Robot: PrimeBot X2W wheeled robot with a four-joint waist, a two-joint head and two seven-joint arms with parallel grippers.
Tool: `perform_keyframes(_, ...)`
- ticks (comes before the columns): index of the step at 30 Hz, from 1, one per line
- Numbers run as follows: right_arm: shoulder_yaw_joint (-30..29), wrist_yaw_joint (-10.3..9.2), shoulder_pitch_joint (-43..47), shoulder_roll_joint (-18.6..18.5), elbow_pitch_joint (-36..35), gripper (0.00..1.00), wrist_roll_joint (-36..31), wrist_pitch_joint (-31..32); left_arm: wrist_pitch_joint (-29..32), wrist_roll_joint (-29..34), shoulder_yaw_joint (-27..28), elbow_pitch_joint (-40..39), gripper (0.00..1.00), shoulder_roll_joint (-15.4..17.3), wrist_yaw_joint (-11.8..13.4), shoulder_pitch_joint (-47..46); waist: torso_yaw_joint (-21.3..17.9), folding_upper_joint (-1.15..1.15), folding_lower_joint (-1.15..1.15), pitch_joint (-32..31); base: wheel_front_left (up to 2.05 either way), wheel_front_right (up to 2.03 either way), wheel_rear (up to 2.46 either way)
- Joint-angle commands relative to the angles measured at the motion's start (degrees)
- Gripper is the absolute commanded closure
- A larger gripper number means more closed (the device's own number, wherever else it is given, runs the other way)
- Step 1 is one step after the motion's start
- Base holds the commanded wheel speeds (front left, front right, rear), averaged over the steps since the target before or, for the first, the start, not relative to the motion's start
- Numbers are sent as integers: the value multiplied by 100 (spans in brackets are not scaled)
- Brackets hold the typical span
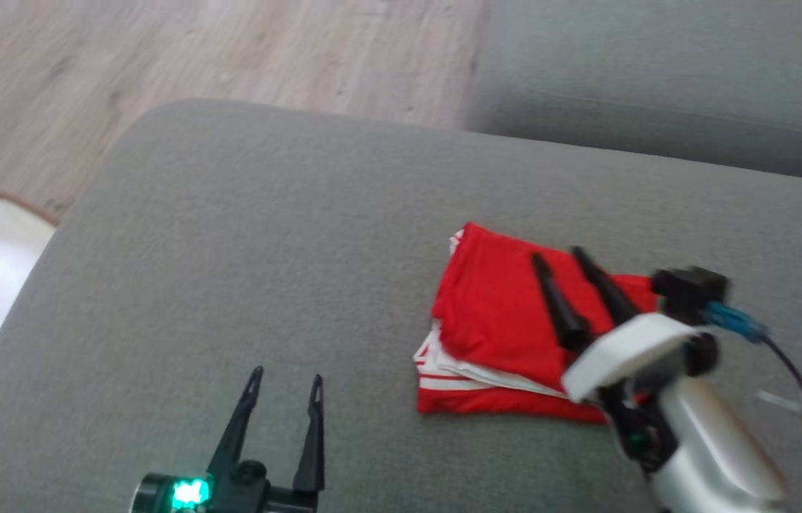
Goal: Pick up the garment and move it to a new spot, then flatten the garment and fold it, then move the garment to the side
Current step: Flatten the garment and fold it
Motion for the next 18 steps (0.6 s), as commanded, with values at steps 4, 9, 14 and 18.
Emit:
perform_keyframes(4,-263,21,334,-398,-360,0,-168,-540,-53,-62,403,-212,0,-66,-1,-64,-444,0,0,-278,0,0,0)
perform_keyframes(9,-518,21,816,-653,-380,0,-468,-1167,-53,-76,573,-216,0,-69,-39,17,-697,0,0,-482,0,0,0)
perform_keyframes(14,-783,21,1224,-710,-415,0,-749,-1398,-53,-87,707,-233,0,-74,-63,118,-853,0,0,-598,0,0,0)
perform_keyframes(18,-1098,21,1645,-738,-725,0,-1282,-1452,-53,-87,812,-281,0,-83,-89,250,-960,0,0,-678,0,0,0)
